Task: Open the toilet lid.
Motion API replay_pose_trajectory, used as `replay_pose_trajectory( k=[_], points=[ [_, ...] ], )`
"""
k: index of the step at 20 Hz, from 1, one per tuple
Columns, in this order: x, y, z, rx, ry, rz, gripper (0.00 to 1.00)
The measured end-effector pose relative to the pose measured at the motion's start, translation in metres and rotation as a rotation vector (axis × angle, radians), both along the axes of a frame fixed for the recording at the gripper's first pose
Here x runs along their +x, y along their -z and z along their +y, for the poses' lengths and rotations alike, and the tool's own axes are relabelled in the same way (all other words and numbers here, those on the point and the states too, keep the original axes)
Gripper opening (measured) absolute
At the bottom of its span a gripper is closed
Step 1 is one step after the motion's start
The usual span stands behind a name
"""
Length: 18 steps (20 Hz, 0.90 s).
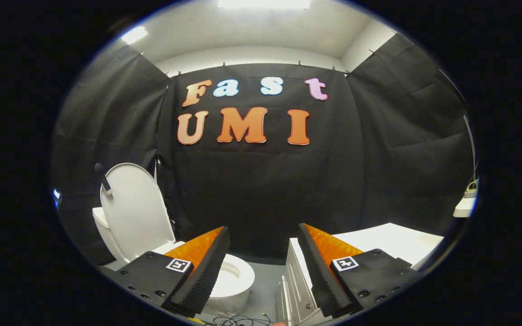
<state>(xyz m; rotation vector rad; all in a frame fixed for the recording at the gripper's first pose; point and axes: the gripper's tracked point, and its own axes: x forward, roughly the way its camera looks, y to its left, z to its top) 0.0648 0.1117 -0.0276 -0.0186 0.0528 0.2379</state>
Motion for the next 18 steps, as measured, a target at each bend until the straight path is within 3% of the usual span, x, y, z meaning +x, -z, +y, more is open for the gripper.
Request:
replay_pose_trajectory(
  k=[18],
  points=[
    [-0.005, 0.010, -0.018, 0.011, 0.030, 0.034, 0.97]
  ],
)
